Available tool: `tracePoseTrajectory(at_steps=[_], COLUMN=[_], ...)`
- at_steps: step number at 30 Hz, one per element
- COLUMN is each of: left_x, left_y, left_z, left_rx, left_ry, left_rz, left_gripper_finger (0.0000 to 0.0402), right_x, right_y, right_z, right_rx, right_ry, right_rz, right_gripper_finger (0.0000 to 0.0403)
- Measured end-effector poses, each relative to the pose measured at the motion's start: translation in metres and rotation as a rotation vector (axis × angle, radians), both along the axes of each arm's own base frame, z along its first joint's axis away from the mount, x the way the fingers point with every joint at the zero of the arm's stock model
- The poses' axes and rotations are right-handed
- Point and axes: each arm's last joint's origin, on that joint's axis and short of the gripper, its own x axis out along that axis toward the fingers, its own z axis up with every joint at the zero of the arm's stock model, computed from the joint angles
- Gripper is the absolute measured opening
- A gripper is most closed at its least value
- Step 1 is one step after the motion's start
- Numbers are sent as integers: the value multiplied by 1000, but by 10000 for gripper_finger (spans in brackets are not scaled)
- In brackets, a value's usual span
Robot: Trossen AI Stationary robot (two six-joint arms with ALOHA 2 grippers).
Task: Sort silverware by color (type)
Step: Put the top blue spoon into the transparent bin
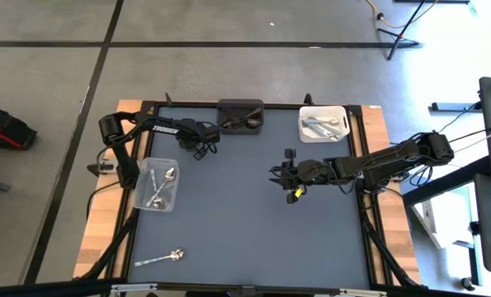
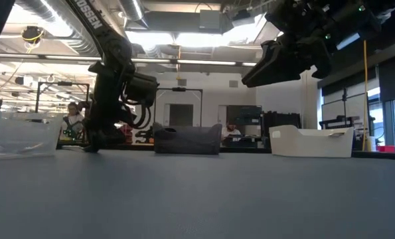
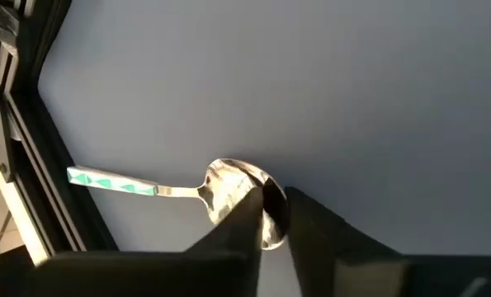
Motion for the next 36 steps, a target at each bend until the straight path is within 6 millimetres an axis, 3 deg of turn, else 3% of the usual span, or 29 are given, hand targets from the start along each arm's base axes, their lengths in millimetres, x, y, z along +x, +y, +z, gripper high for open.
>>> tracePoseTrajectory(at_steps=[4, 9, 14, 20, 26, 36], left_x=[0, 2, 14, 32, 40, 20], left_y=[0, -6, -27, -71, -118, -190], left_z=[0, 2, 24, 75, 132, 221], left_rx=[13, 19, 13, -25, -79, -215], left_ry=[11, 24, 23, -72, -287, -489], left_rz=[-6, -42, -116, -273, -430, -565], left_gripper_finger=[10, 11, 3, 2, 2, 2], right_x=[0, 0, 0, 0, 0, 0], right_y=[0, 0, 0, 0, 0, 0], right_z=[0, 0, 0, 0, 0, 0], right_rx=[0, 0, 0, -1, -1, 0], right_ry=[0, 0, 0, 1, 1, 0], right_rz=[0, 0, 0, 0, 0, 1], right_gripper_finger=[120, 120, 120, 120, 120, 120])
